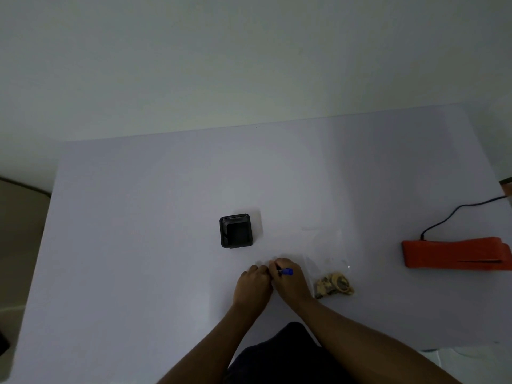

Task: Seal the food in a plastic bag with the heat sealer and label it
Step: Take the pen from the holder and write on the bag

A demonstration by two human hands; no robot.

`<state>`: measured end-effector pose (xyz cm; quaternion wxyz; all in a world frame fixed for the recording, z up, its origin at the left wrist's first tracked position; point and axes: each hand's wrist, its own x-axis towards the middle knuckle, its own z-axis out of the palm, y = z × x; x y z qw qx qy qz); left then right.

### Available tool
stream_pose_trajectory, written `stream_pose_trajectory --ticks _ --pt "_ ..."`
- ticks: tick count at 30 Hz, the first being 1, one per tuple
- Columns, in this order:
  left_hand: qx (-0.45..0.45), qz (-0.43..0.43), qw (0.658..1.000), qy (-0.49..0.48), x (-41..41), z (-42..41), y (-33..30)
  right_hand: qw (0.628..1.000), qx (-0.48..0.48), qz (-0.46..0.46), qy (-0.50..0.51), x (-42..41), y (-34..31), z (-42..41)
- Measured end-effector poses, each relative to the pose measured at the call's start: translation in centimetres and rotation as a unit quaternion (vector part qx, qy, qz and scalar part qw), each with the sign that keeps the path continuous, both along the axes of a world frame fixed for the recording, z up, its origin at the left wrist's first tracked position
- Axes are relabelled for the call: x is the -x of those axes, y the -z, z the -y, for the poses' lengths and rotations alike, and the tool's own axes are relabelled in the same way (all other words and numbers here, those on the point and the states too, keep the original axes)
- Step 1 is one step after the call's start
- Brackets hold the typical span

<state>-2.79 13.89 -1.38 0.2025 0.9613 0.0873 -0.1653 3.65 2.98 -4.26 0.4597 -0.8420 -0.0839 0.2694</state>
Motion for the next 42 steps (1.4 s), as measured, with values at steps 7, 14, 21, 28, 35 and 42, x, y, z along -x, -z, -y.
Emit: stream_pose_trajectory --ticks 7,14,21,28,35,42 --pt "-0.002 -0.007 1.000 -0.006 -0.1 0.1 -0.5 1.000 -0.006 0.009 -0.001 0.0 0.2 0.1" --pt "-0.006 -0.016 1.000 -0.005 -0.3 0.2 -0.7 1.000 0.006 0.019 -0.016 0.0 0.3 0.1" --pt "-0.010 -0.020 1.000 -0.019 -0.4 0.4 -1.0 0.999 0.010 0.032 -0.019 0.0 0.8 0.7" --pt "-0.019 -0.024 0.999 -0.018 -0.6 0.5 -1.4 0.999 0.005 0.035 -0.023 -0.3 0.8 0.9" --pt "-0.025 -0.033 0.999 -0.018 -0.6 0.7 -1.5 0.997 0.009 0.057 -0.044 -0.1 1.1 1.3" --pt "-0.029 -0.033 0.999 -0.017 -0.5 0.9 -1.5 0.996 0.010 0.072 -0.057 -0.1 1.2 1.8"
